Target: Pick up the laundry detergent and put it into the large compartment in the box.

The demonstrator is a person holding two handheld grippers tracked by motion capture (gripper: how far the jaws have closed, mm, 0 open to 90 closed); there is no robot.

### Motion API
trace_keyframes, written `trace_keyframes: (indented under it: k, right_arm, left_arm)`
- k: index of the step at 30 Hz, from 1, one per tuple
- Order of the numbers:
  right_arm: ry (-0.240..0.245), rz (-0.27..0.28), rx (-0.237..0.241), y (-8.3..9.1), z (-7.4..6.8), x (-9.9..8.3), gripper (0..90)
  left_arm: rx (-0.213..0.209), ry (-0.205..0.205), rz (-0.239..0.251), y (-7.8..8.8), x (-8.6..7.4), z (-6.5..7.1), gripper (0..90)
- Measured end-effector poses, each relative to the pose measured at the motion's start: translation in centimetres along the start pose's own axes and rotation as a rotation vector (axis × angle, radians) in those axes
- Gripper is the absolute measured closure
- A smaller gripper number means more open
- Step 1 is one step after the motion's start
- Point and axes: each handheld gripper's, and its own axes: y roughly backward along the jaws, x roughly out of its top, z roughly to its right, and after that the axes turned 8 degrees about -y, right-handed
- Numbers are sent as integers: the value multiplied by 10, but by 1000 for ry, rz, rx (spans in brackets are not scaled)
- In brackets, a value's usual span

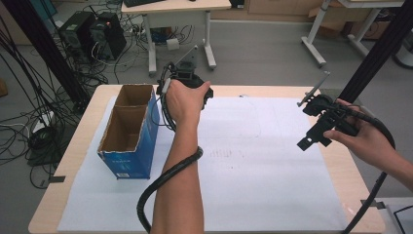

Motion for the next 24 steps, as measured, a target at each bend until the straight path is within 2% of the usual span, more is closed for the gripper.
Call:
trace_keyframes:
  k: [18,24]
  right_arm:
    - [3,-4,-1,-1,-2,2,54]
    - [-1,-2,-1,-1,-2,1,54]
  left_arm:
    - [-5,-12,-22,-17,-1,3,65]
    - [4,-23,-35,-20,0,6,116]
